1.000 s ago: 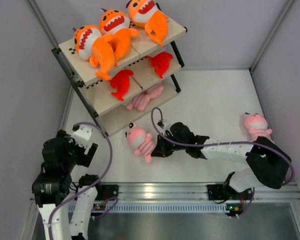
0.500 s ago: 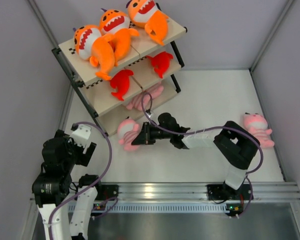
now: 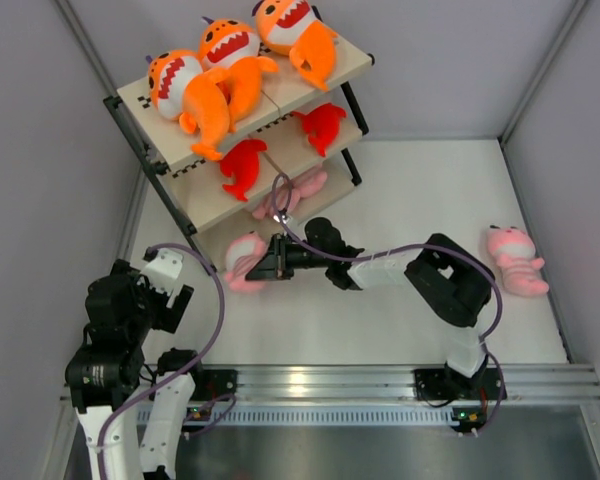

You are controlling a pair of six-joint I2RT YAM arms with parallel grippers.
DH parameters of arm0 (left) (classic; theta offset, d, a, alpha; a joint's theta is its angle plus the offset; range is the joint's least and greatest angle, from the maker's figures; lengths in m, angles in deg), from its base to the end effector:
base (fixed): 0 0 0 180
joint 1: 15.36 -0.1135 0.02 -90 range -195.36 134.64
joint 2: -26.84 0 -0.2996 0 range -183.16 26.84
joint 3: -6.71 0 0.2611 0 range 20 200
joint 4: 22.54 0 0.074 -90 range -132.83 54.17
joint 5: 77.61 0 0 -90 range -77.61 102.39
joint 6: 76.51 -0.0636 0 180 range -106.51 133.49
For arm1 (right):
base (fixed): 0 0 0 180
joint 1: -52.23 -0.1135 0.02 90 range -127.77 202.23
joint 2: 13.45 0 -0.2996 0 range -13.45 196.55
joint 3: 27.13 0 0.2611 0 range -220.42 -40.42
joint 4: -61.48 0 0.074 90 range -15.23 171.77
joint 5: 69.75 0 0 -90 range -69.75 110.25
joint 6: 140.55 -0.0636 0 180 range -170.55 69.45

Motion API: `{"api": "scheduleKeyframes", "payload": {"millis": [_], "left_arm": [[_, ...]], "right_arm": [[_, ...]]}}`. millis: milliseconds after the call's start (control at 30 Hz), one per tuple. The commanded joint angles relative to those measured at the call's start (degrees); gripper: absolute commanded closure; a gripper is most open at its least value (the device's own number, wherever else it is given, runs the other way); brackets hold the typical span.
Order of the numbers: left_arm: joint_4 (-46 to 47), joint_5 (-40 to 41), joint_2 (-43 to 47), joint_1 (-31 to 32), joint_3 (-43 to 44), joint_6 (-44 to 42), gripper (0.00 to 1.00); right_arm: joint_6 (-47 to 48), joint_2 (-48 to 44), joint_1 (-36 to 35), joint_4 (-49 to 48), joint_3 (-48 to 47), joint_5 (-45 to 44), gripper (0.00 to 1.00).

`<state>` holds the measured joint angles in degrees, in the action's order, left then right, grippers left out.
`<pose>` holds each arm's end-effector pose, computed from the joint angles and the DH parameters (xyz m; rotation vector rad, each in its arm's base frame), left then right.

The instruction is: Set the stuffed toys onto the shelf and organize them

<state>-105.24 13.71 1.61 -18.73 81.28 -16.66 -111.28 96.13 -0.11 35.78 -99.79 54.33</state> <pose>0.0339 0.0035 0.3636 0.4906 2.1192 0.3620 0.2488 0.3807 0.2143 -0.3785 2.1615 1.8174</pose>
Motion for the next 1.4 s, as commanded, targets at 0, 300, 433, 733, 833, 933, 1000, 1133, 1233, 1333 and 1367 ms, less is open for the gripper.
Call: {"api": "scheduleKeyframes", "payload": {"millis": [0, 300, 433, 733, 833, 933, 1000, 1133, 1233, 1333, 1367], "left_arm": [[2.96, -0.18, 0.54, -0.05, -0.28, -0.17, 0.01], [2.96, -1.06, 0.36, 0.04, -0.28, -0.08, 0.02], [2.87, -0.71, 0.62, 0.04, 0.51, -0.52, 0.02], [2.96, -2.47, 0.45, 0.04, 0.51, 0.18, 0.01], [2.87, -1.94, 0.54, 0.04, 0.34, -0.17, 0.01], [2.87, -2.2, 0.62, -0.05, 0.25, 0.0, 0.01], [2.79, -2.03, 0.71, 0.04, 0.16, 0.01, 0.01], [2.87, -1.94, 1.15, -0.05, -0.28, -0.26, 0.01], [2.87, -1.94, 1.15, 0.04, -0.63, -0.35, 0.01], [2.87, -2.02, 1.15, 0.04, -0.63, -0.35, 0.01], [2.87, -1.94, 1.06, -0.05, -0.63, -0.35, 0.01]], "right_arm": [[-0.88, -1.03, -0.57, -7.95, -1.98, -0.33, 1.0], [0.0, -6.48, -1.1, -8.3, -0.39, -0.68, 1.0], [-0.01, -7.89, -1.36, -8.75, -0.39, -1.56, 1.0], [-2.37, -0.43, -1.1, -8.2, -2.85, -5.17, 1.0], [-3.25, 3.61, -0.4, -7.52, -5.66, -5.43, 1.0], [-2.46, 7.31, 0.13, -4.81, -9.96, -5.61, 1.0], [-2.9, 8.98, 0.39, -4.61, -11.89, -6.4, 0.99], [-3.08, 9.42, 1.01, -2.25, -12.87, -10.7, 0.83], [-2.64, 10.3, 1.45, 2.32, -14.54, -13.78, 0.78], [-5.09, 12.49, 2.32, 3.48, -16.03, -14.4, 0.8], [-6.14, 13.63, 2.5, 2.78, -16.47, -13.35, 0.82]]}}
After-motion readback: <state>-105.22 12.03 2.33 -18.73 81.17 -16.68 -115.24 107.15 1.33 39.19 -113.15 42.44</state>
